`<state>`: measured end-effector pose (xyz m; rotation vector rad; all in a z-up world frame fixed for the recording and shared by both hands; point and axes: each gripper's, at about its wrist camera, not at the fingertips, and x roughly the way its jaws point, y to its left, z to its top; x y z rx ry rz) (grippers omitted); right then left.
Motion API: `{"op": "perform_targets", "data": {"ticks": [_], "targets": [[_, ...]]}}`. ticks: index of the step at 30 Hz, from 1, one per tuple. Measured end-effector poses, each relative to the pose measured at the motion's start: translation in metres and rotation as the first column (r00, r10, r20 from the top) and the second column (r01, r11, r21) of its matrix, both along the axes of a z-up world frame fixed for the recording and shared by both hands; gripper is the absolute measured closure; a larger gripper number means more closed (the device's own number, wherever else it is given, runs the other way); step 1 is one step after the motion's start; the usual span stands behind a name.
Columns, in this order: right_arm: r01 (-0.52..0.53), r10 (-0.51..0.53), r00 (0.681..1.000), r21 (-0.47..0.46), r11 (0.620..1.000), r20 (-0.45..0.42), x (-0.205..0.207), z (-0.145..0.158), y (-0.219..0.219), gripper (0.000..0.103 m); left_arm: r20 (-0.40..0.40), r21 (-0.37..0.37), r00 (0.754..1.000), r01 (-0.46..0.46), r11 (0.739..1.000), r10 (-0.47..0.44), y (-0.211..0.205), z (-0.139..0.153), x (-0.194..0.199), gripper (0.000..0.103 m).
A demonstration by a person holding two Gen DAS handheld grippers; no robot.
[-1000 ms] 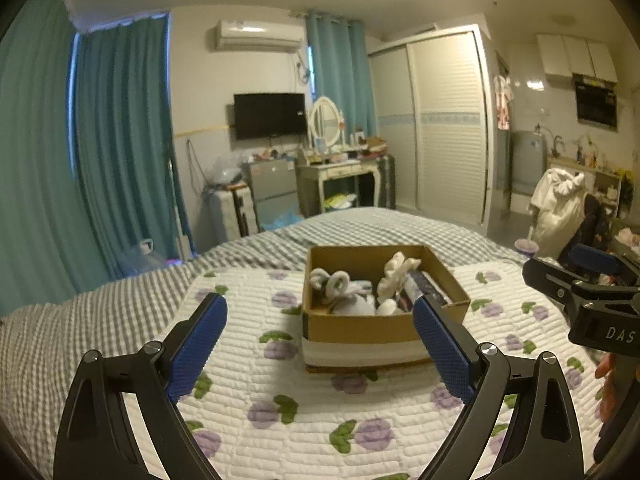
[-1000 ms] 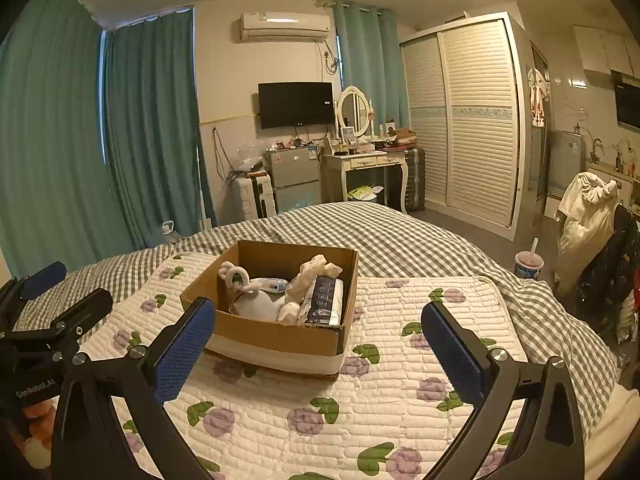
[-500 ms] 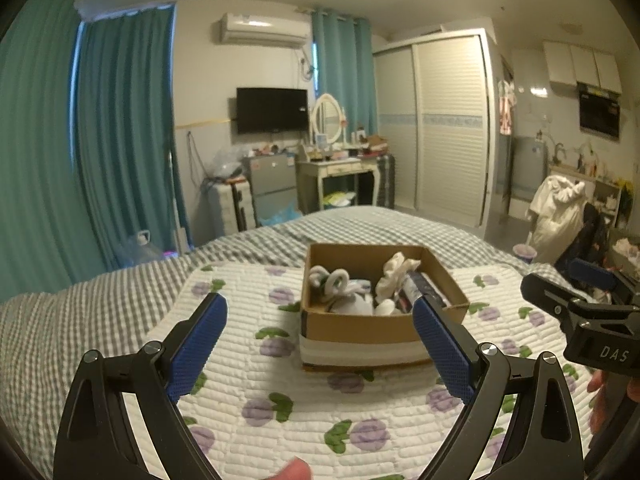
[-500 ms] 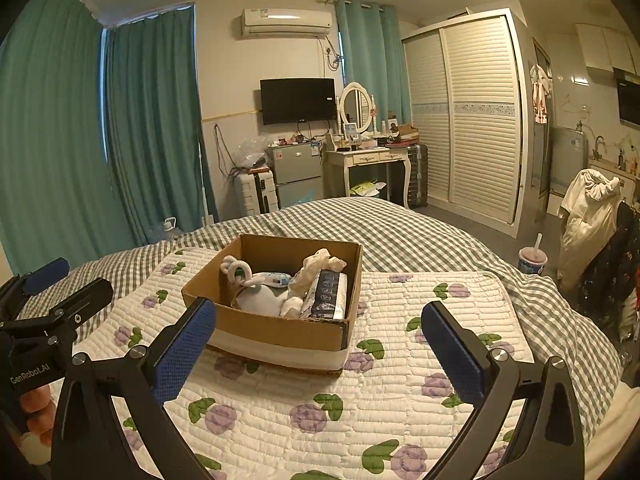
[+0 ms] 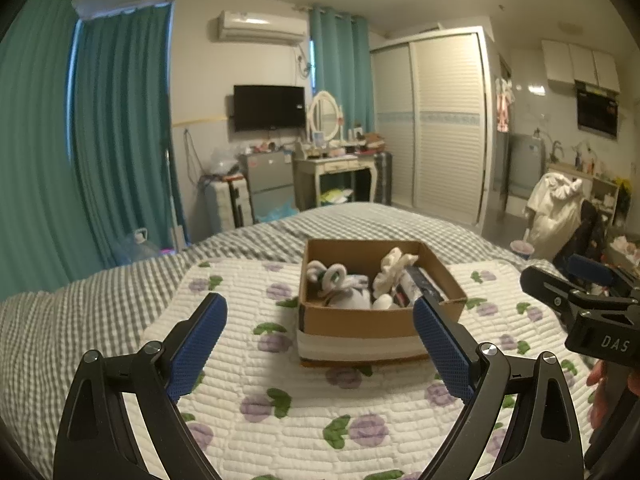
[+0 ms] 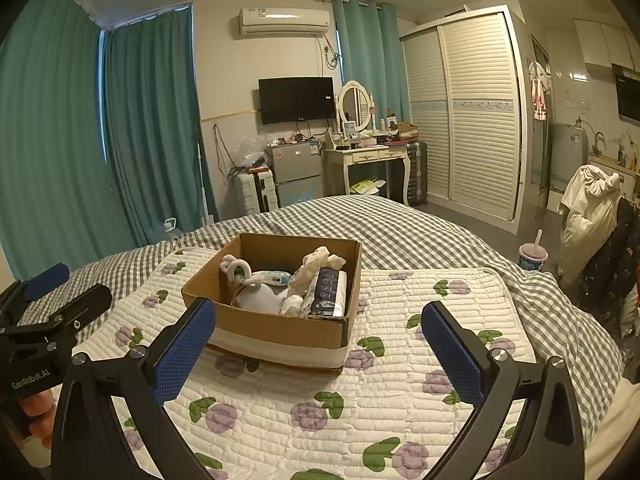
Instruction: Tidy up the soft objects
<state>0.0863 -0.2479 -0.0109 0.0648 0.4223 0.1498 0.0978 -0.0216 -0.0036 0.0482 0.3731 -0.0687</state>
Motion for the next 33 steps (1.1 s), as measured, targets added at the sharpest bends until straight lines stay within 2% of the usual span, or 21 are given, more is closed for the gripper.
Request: {"op": "perform_targets", "data": {"ticks": [33], "targets": [[-0.020, 0.020, 1.000, -0.008, 1.000, -0.002, -0.0002, 0.0005, 0.0087, 0.000, -0.016, -0.006, 1.000, -0.005, 1.000, 0.005, 0.0027, -0.0072, 0.0032, 0.007]]}}
